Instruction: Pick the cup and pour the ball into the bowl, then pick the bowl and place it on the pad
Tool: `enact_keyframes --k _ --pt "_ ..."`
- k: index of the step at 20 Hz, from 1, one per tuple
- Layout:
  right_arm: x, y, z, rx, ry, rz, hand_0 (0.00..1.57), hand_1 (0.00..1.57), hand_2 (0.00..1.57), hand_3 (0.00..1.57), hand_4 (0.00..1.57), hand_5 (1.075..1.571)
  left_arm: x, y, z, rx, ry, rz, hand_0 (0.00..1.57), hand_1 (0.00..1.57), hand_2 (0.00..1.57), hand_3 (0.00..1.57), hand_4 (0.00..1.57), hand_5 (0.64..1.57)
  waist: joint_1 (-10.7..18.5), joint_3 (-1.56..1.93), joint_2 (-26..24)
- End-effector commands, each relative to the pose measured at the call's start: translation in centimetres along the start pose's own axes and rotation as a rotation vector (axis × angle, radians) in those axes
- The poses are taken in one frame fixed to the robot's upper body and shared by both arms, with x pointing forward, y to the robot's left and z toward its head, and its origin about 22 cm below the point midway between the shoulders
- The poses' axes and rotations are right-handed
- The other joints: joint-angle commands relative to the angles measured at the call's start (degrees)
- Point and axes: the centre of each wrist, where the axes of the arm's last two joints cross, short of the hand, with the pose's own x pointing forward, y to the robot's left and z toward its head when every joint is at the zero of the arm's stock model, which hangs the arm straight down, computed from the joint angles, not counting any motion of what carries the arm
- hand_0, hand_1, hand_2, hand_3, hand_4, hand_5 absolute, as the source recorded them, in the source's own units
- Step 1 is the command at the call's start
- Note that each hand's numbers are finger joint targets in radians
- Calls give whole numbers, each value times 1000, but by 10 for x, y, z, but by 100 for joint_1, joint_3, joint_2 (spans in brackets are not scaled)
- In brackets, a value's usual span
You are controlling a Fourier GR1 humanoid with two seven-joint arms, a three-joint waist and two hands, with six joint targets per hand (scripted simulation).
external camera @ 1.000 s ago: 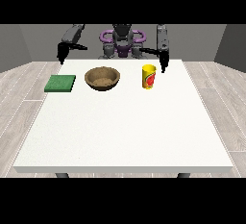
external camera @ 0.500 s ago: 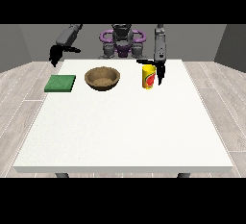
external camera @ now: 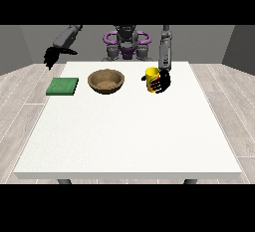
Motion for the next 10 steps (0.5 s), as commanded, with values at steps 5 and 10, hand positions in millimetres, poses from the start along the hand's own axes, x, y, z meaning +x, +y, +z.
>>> enact_keyframes --k 5,10 --pt "19 -40 6 7 -26 20 0 0 0 0 0 1556 -9 -16 10 69 -10 -153 1351 1351 1571 1571 881 1502 -269 -9 107" --pt "-15 -64 43 -89 165 23 0 0 0 0 0 1556 19 -38 -10 -77 26 -293 1348 1348 1571 1571 989 1532 258 9 -1103"
